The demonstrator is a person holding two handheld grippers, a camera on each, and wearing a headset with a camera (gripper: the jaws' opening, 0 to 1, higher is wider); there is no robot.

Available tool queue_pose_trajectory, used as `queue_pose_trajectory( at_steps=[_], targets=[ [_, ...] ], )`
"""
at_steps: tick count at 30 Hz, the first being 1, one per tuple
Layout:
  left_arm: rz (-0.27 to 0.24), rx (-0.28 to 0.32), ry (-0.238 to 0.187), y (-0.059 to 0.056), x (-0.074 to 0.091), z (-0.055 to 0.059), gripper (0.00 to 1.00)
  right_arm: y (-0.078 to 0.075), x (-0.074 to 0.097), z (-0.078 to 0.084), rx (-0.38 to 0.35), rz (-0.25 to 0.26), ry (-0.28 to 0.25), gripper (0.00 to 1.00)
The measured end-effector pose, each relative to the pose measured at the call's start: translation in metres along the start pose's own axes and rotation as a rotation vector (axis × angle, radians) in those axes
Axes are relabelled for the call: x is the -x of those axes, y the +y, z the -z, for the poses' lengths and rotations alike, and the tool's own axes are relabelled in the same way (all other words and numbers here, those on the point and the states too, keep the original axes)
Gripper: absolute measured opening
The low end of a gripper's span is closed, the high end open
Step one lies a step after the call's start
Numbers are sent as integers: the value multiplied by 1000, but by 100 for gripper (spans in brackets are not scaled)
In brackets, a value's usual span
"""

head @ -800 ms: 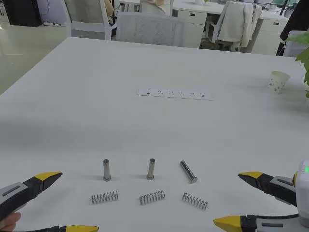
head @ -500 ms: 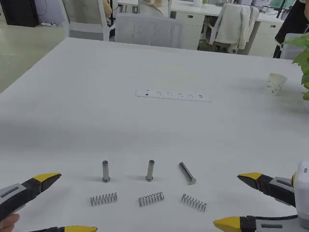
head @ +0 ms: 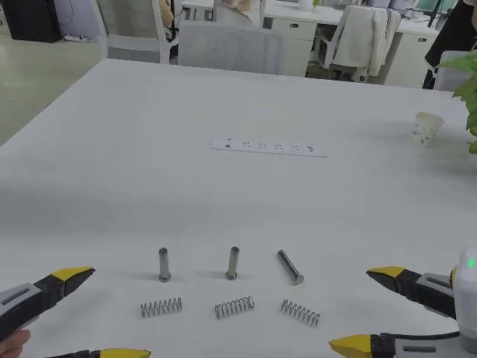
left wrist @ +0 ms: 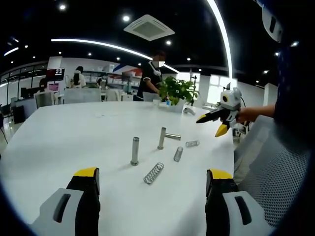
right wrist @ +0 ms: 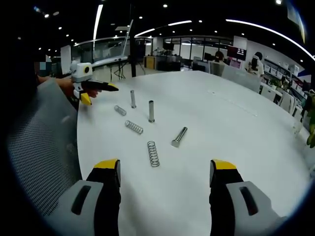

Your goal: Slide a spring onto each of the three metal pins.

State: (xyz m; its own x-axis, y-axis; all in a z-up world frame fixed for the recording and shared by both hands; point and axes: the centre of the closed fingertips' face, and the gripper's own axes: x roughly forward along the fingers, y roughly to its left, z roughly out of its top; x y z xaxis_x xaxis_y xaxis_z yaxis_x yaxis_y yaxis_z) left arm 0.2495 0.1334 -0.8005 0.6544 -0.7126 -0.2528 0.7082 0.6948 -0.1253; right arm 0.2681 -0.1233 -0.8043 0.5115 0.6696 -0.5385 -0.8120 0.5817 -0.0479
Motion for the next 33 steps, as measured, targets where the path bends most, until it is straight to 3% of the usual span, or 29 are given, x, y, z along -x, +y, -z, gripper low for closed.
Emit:
queue_pose_trajectory(
  at_steps=[33],
  targets=[
    [-10,-6,4,-1,1,-1,86,-1,-1,1,-7,-2,-6,73]
  ],
)
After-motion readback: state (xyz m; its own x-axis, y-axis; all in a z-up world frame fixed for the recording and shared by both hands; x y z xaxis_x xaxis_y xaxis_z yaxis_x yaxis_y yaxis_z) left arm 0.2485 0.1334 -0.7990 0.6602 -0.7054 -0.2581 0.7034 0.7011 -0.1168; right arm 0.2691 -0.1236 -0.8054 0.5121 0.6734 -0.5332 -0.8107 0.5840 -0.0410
